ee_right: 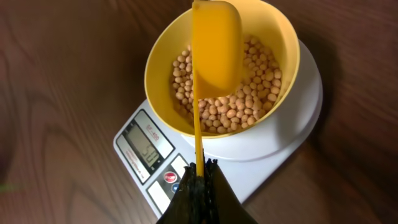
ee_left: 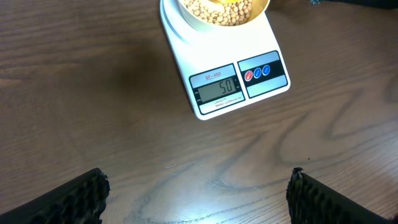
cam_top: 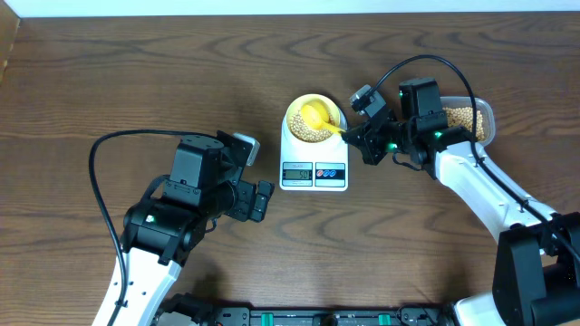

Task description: Scoop item into bowl and weigh 50g on scale

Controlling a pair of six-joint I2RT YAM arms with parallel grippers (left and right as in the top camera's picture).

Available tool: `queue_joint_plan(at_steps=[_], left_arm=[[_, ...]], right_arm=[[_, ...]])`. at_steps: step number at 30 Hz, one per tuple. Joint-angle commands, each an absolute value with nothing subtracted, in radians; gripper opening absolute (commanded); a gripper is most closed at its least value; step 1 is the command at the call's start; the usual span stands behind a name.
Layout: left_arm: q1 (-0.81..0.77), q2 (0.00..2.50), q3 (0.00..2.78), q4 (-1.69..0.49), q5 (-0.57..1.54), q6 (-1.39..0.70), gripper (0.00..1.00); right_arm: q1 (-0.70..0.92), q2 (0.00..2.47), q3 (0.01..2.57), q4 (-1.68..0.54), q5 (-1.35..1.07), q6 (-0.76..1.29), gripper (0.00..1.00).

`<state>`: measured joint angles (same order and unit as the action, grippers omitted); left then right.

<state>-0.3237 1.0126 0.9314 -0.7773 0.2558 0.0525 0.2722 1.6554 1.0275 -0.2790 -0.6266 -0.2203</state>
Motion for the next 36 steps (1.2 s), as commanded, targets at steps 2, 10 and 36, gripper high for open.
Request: queue_joint_plan(at_steps=[2, 10, 36], left_arm=[[-0.326, 1.012, 0.933, -0.776, 0.245, 0.054, 0.94], [-0.326, 1.012, 0.933, -0.776, 0.245, 0.054, 0.94], [-0.326, 1.012, 0.933, -0.776, 0.245, 0.054, 0.94]], right_arm=[[0.266, 1.635, 1.044, -0.276, -0.658, -0.202, 0.01], [0.266, 1.602, 1.046, -0.269, -0.657, -0.202, 0.01], [-0.171, 1.287, 1.046, -0.554, -0.563, 0.167, 0.01]])
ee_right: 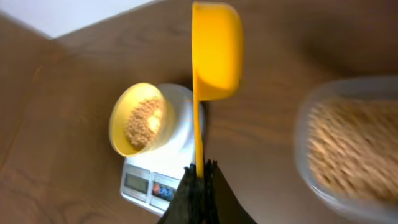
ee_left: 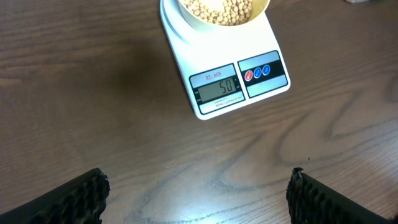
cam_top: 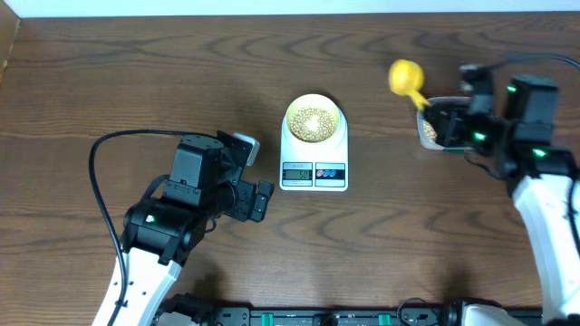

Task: Scoop item into bowl and weigh 50g on scale
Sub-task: 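Move the scoop to the tub and tip soybeans out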

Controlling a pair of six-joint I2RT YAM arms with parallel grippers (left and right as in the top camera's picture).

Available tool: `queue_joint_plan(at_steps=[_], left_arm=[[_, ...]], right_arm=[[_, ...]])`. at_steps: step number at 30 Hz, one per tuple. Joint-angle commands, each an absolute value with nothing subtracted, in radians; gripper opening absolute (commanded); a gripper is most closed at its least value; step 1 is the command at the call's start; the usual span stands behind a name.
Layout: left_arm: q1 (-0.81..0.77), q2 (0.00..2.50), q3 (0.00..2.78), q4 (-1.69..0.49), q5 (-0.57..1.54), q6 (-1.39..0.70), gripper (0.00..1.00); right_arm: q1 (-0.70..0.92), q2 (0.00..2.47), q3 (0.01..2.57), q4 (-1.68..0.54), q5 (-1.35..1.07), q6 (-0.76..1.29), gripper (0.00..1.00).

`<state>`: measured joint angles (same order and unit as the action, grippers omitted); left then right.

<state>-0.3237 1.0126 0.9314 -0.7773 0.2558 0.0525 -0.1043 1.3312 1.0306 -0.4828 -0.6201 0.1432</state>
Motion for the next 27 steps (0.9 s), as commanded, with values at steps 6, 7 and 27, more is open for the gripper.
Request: queue_joint_plan(at_steps=[6, 7, 27], left_arm=[[-0.326, 1.012, 0.933, -0.776, 0.245, 0.054, 0.94], [-0.326, 1.012, 0.933, -0.776, 0.245, 0.054, 0.93], [-0.326, 1.012, 0.933, -0.776, 0.245, 0.054, 0.93]], right_arm=[[-0.266, 1.254, 1.046, -0.697, -0.547, 0.094, 0.01], [-0.276, 1.254, 1.046, -0.710, -0.539, 0.088, 0.01], [-0.189, 1.309, 1.037, -0.716, -0.134, -0.125, 0.01]])
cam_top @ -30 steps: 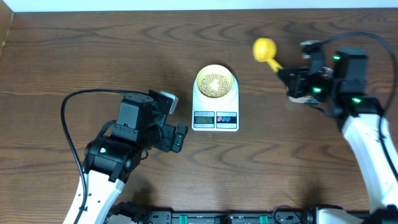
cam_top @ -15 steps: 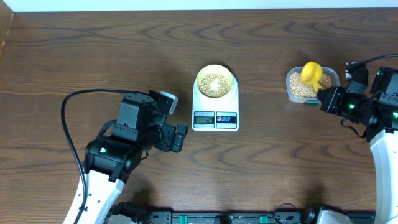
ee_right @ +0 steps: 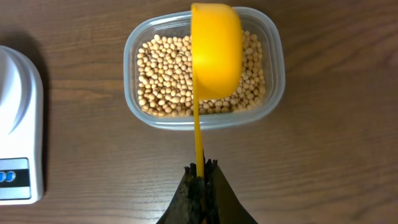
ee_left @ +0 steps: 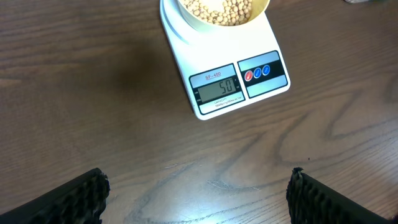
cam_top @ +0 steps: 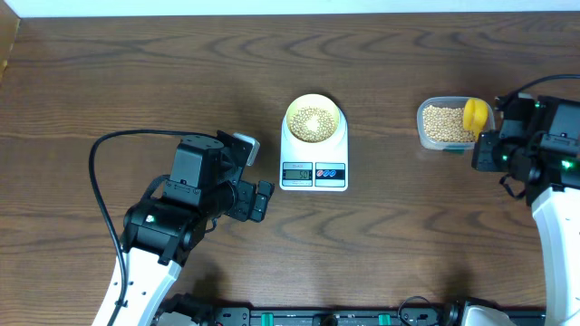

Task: Scoop item into bowl and weigh 50g on scale
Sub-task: 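Move the scoop to the tub and tip soybeans out, then lay the yellow scoop in the tub and open the right gripper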

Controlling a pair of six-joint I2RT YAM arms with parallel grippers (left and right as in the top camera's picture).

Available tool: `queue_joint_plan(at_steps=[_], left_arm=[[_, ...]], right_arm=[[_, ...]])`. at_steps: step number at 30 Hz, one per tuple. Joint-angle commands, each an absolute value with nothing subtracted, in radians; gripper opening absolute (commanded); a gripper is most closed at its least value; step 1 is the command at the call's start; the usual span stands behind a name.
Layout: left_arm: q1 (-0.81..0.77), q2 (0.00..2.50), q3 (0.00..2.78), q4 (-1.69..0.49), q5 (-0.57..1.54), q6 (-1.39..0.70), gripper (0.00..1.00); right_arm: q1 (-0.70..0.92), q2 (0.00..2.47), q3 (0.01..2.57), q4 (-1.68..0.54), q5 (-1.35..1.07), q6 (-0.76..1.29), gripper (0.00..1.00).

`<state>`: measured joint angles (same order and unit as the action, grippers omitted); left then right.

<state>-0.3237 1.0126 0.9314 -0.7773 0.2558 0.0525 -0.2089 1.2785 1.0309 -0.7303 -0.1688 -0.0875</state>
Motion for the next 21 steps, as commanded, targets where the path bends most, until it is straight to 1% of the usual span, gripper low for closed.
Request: queue_joint_plan(at_steps=[1, 9, 11, 12, 13, 14, 15, 16, 21], left_arm=[[-0.326, 1.012, 0.933, -0.776, 0.245, 0.054, 0.94], [-0.326, 1.012, 0.933, -0.776, 0.245, 0.054, 0.94], [-0.326, 1.012, 0.933, -0.776, 0.245, 0.054, 0.93], [-0.326, 1.012, 0.933, -0.776, 0.245, 0.054, 0.94], [-0.326, 1.012, 0.933, -0.776, 0.245, 0.054, 0.94], [-0.326, 1.012, 0.933, -0.776, 0.245, 0.054, 0.94], [-0.326, 1.012, 0.933, -0.776, 0.245, 0.054, 0.93], [-0.326, 1.012, 0.933, -0.776, 0.245, 0.055, 0.94], [-0.326, 1.012, 0.933, -0.776, 0.245, 0.054, 0.93]], right_arm=[[-0.184, 1.321, 1.037, -0.711, -0.145, -0.118, 0.01], [-0.163, 1.432, 1.037, -0.700, -0.168, -0.019, 0.02], [-0.163, 1.433, 1.037, -0.701, -0.167, -0.018, 0.22], [-0.163, 1.431, 1.037, -0.702, -0.166, -0.015, 0.31], [-0.163, 1.428, 1.037, -0.704, -0.163, -0.015, 0.61], [-0.163, 1.426, 1.037, -0.708, -0.163, -0.015, 0.77], [-0.163, 1.425, 1.037, -0.712, -0.159, -0.015, 0.97], [-0.163, 1.422, 1.037, -0.718, -0.145, -0.011, 0.99], [-0.163, 1.392, 1.037, -0.747, 0.019, 0.063, 0.99]])
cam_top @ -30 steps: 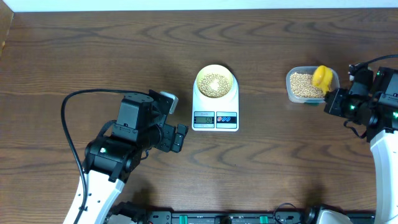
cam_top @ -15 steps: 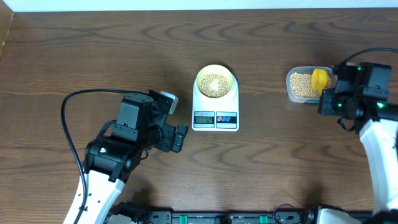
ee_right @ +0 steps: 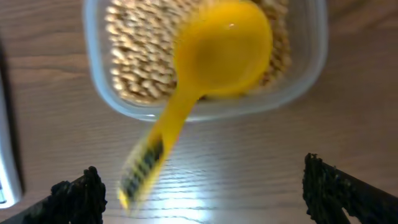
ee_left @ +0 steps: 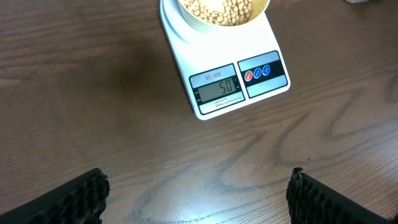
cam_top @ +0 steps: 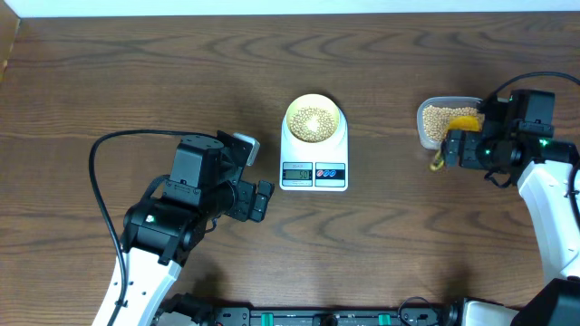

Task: Scoop item into bowl and weigh 50g on scale
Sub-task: 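Lay the yellow scoop in the tub and open the right gripper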

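Note:
The white scale (cam_top: 314, 167) carries the yellow bowl (cam_top: 314, 119) of soybeans, and its display (ee_left: 216, 88) reads 50. The yellow scoop (ee_right: 222, 55) lies with its cup in the clear soybean container (cam_top: 433, 124). Its blurred handle (ee_right: 144, 163) hangs over the rim towards the table. My right gripper (ee_right: 205, 199) is open above the container's near side, with the handle free between its wide fingers (ee_right: 79, 196). My left gripper (ee_left: 198, 199) stands open over bare table in front of the scale, holding nothing.
The brown wooden table (cam_top: 136, 72) extends around the scale. The container sits at the right, near my right arm (cam_top: 544, 181). My left arm (cam_top: 172, 217) and its cable are at the lower left.
My right gripper held the scoop level over the container; now it is open and the scoop rests in the beans, handle over the rim. The left arm and scale reading are unchanged.
The right gripper held the scoop over the bowl on the scale, which read 50. Then it held the scoop between scale and container, then over the container. Now the scoop lies released in the container. The left gripper stayed open throughout.

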Controlling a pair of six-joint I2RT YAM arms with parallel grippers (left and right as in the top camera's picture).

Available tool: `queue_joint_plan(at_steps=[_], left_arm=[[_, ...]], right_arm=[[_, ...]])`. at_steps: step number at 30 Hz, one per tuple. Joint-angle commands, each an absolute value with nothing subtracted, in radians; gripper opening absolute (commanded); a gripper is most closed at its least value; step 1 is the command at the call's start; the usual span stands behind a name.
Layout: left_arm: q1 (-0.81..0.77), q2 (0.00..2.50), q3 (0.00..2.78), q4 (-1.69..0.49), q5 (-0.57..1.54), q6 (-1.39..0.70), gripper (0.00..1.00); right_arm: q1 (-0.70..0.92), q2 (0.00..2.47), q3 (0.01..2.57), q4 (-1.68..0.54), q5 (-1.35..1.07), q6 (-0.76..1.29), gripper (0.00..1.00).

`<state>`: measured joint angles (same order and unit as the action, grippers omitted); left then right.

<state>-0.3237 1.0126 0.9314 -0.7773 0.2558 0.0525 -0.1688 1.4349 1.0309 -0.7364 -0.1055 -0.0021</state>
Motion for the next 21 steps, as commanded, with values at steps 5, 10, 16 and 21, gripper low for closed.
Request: queue_joint_plan(at_steps=[5, 10, 16, 21], left_arm=[[-0.326, 1.012, 0.933, -0.776, 0.245, 0.054, 0.94], [-0.326, 1.012, 0.933, -0.776, 0.245, 0.054, 0.93], [-0.326, 1.012, 0.933, -0.776, 0.245, 0.054, 0.94], [-0.326, 1.012, 0.933, -0.776, 0.245, 0.054, 0.94]], right_arm=[[-0.163, 1.317, 1.037, -0.794, 0.078, 0.082, 0.99], [-0.162, 1.220, 1.037, -0.863, 0.074, 0.157, 0.99], [-0.157, 1.036, 1.037, -0.937, -0.047, 0.233, 0.99], [-0.118, 0.855, 1.037, -1.029, -0.165, 0.251, 0.99]])
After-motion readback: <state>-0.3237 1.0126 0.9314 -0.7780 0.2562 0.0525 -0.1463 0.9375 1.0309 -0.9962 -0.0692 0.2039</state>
